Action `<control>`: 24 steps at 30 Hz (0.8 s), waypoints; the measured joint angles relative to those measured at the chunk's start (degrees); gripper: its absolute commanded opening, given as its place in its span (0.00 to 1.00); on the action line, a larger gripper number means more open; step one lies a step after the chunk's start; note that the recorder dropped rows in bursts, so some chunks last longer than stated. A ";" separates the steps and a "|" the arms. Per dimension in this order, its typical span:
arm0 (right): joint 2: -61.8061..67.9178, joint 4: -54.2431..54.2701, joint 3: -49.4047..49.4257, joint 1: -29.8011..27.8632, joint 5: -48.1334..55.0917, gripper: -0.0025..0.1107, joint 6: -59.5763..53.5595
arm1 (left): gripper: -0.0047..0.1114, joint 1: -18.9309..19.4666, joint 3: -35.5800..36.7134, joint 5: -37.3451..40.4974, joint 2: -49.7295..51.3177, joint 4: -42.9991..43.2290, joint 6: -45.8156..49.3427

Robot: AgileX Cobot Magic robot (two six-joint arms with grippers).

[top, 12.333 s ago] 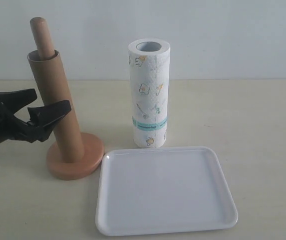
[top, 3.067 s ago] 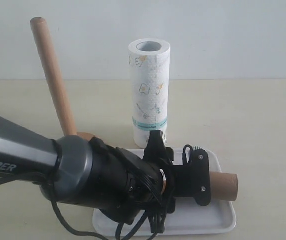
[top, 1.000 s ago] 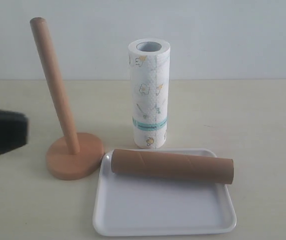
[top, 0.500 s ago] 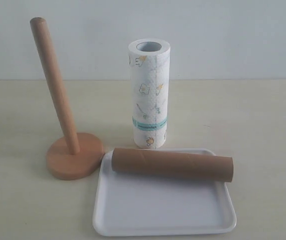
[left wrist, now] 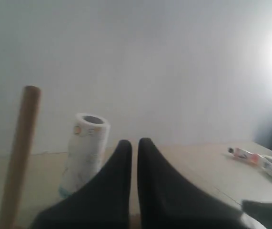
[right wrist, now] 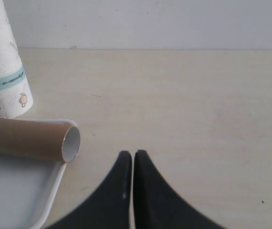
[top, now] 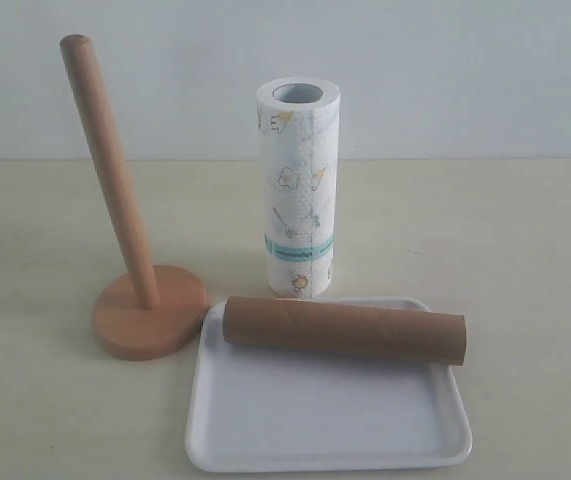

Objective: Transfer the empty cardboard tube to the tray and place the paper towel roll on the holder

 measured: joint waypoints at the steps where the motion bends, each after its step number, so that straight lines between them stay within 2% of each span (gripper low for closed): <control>1: 0.00 0.00 0.00 0.00 0.00 0.03 0.00 | 0.08 3.83 0.27 0.00 0.00 -0.83 -0.93; 2: 0.00 0.00 0.00 0.00 0.00 0.03 0.00 | 0.08 9.12 0.92 0.00 0.00 -2.84 -2.40; 3: 0.00 0.00 0.00 0.00 0.00 0.03 0.00 | 0.08 12.49 1.37 0.00 -0.11 -4.37 -2.78; 4: 0.00 0.00 0.00 0.00 0.00 0.03 0.00 | 0.08 19.11 2.52 0.00 -0.11 -7.22 -3.43; 7: 0.00 0.00 0.00 0.00 0.00 0.03 0.00 | 0.08 27.37 4.71 0.00 -0.11 -10.43 -3.61; 8: 0.00 0.00 0.00 0.00 0.00 0.03 0.00 | 0.08 31.83 6.37 0.12 -0.11 -12.48 -3.76; 10: 0.00 0.00 0.00 0.00 0.00 0.03 0.00 | 0.08 37.66 9.21 0.12 -0.11 -14.88 -3.85; 12: 0.00 0.00 0.00 0.00 0.00 0.03 0.00 | 0.08 42.21 12.57 0.22 -0.11 -16.11 -3.85; 14: 0.00 0.00 0.00 0.00 0.00 0.03 0.00 | 0.08 44.64 16.42 -2.25 -0.11 -16.57 -2.70; 18: 0.00 0.00 0.00 0.00 0.00 0.03 0.00 | 0.08 45.30 23.21 -12.71 -0.11 -16.79 2.38; 22: 0.00 0.00 0.00 0.00 0.00 0.03 0.00 | 0.08 45.30 23.76 -14.82 -0.11 -13.62 8.78; 24: 0.00 0.00 0.00 0.00 0.00 0.03 0.00 | 0.08 45.30 23.76 -14.54 -0.11 -8.78 15.09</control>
